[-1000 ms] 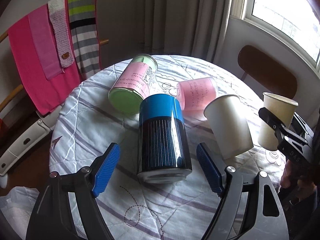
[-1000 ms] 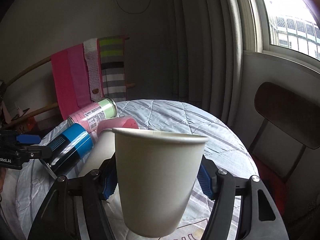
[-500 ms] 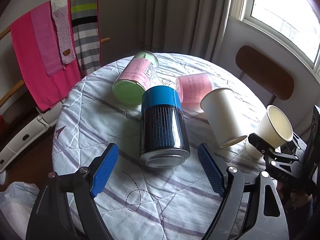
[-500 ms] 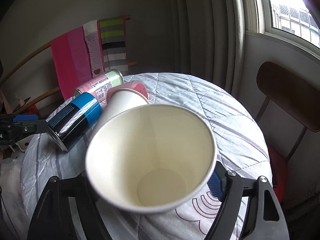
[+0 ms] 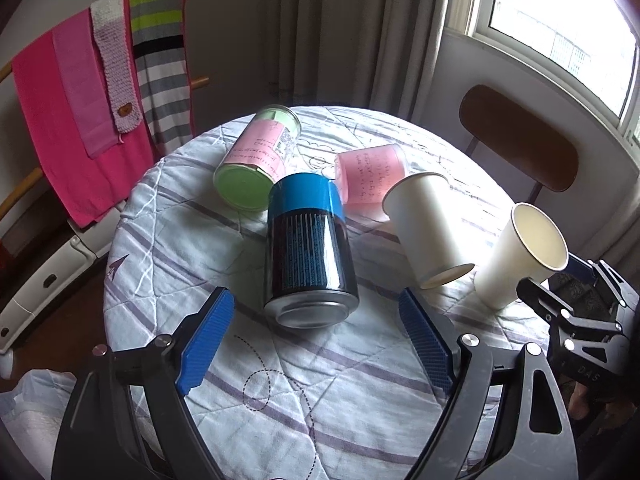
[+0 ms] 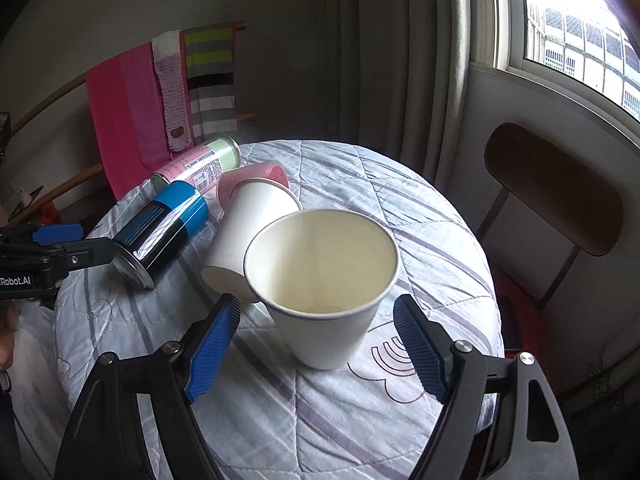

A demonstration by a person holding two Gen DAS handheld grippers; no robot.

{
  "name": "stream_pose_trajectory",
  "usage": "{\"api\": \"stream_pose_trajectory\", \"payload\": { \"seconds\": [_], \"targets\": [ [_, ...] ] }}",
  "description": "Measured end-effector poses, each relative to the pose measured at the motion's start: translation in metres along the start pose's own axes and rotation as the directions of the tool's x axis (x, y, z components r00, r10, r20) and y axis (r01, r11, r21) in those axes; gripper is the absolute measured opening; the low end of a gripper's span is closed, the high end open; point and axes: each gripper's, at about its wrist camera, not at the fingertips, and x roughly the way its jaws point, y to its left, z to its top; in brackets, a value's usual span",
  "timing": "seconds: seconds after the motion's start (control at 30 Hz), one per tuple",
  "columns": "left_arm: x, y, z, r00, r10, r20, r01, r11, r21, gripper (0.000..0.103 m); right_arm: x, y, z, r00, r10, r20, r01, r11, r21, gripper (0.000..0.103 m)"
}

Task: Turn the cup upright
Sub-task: 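Set the white cup upright on the table and open the right tool, then turn the blue cup opening-up and set it on the table with the left tool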

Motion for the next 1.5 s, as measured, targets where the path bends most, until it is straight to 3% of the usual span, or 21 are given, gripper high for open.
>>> {"api": "stream_pose_trajectory", "payload": {
  "seconds": [0.07,0.23,0.4,0.53,0.7,0.9,1.13,1.27,1.5],
  "targets": [
    [0.005,-0.001,0.009,1.000,-0.012,-0.014,0.012,1.000,0.007,0.088,-0.005,-0.004,0.001,1.000,0.006,-0.009,-0.006,1.000,0.019,0.080],
    [0.040,0.001,0.036,0.994,0.035,-0.106,-0.033,0.999,0.024,0.088,-0.009,-0.012,0.006,1.000,0.010,-0.015,-0.009,0.998,0.059,0.080],
    [0.083,0.002,0.052,0.973,0.068,-0.220,-0.062,0.997,0.036,0.087,-0.009,-0.018,0.010,1.000,0.020,-0.002,-0.020,0.997,0.071,0.080],
    [0.103,-0.003,0.052,0.960,0.104,-0.261,-0.088,0.994,0.070,0.073,-0.014,-0.017,0.018,0.999,0.025,0.029,-0.027,0.998,0.059,0.080],
    [0.099,0.001,0.049,0.970,0.090,-0.226,-0.080,0.995,0.055,0.069,-0.021,-0.015,0.023,0.997,0.031,0.066,-0.034,0.998,0.047,0.080],
    [0.070,0.010,0.035,0.997,0.045,-0.060,-0.044,0.999,0.024,0.069,-0.039,-0.006,0.025,0.991,0.039,0.132,-0.044,0.998,0.034,0.080],
    [0.031,0.023,-0.002,0.992,0.019,0.121,-0.019,1.000,0.000,0.069,-0.044,0.025,0.022,0.983,0.096,0.158,-0.094,0.995,-0.023,0.080],
    [0.014,0.026,-0.017,0.988,0.003,0.154,-0.005,1.000,0.011,0.069,-0.037,0.042,0.019,0.983,0.123,0.133,-0.118,0.992,-0.044,0.080],
    [0.000,0.029,-0.032,0.989,-0.026,0.148,0.025,1.000,0.012,0.072,-0.034,0.048,0.012,0.991,0.091,0.102,-0.089,0.996,-0.026,0.080]
  ]
}}
